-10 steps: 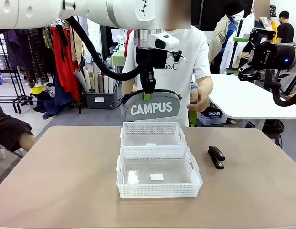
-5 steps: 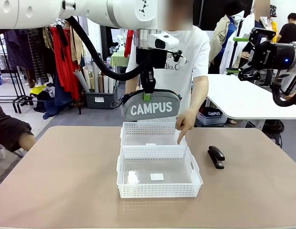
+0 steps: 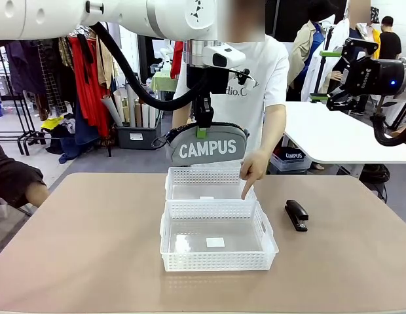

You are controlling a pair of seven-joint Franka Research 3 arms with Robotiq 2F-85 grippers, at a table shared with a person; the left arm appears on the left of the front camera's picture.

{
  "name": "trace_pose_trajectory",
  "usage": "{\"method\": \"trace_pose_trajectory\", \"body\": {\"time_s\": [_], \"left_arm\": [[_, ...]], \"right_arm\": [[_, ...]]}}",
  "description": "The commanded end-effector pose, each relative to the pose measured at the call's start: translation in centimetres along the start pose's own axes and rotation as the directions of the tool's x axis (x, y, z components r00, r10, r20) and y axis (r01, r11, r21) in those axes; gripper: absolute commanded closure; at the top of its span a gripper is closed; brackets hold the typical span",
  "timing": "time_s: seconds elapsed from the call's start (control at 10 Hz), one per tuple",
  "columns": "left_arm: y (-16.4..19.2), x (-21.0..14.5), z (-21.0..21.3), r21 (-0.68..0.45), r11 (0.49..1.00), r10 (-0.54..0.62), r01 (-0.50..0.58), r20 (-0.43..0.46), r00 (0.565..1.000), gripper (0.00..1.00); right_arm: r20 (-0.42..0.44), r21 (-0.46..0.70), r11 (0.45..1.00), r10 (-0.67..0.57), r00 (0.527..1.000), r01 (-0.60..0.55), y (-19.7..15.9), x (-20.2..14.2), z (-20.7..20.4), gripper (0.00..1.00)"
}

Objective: Distribute items into two baskets.
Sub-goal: Place the picked Pencil pouch into the Organizing basket as instructed by the person.

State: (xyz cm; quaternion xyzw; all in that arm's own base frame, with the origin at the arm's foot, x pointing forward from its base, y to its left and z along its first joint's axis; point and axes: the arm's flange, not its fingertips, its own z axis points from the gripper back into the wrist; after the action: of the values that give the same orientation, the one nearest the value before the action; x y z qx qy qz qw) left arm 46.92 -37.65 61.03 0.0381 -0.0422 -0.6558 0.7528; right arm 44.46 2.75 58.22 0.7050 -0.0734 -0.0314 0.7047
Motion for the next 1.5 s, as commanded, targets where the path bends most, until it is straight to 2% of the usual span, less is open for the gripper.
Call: {"method": "trace_pose_trajectory", "body": {"time_s": [0.0, 0.5, 0.9, 1.4], "left_arm": [[0.0, -0.2, 0.2, 0.004, 1.000, 0.002, -0.002, 0.000, 1.000, 1.00], [0.0, 0.0, 0.0, 0.000, 1.000, 0.000, 0.000, 0.000, 1.000, 1.00], [-3.1, -0.8, -0.6, 0.016, 1.000, -0.006, 0.007, -0.027, 1.000, 1.00], [-6.3, -1.1, -4.5, -0.005, 1.000, -0.013, 0.013, -0.002, 1.000, 1.00]], "right_arm": [[0.003, 0.004, 1.000, 0.003, 1.000, -0.003, 0.2, 0.0, 0.0, 0.00], [0.003, 0.004, 1.000, 0.003, 1.000, -0.003, 0.2, 0.0, 0.0, 0.00], [0.003, 0.004, 1.000, 0.003, 1.000, -0.003, 0.2, 0.0, 0.0, 0.00], [0.003, 0.004, 1.000, 0.003, 1.000, -0.003, 0.2, 0.0, 0.0, 0.00]]}}
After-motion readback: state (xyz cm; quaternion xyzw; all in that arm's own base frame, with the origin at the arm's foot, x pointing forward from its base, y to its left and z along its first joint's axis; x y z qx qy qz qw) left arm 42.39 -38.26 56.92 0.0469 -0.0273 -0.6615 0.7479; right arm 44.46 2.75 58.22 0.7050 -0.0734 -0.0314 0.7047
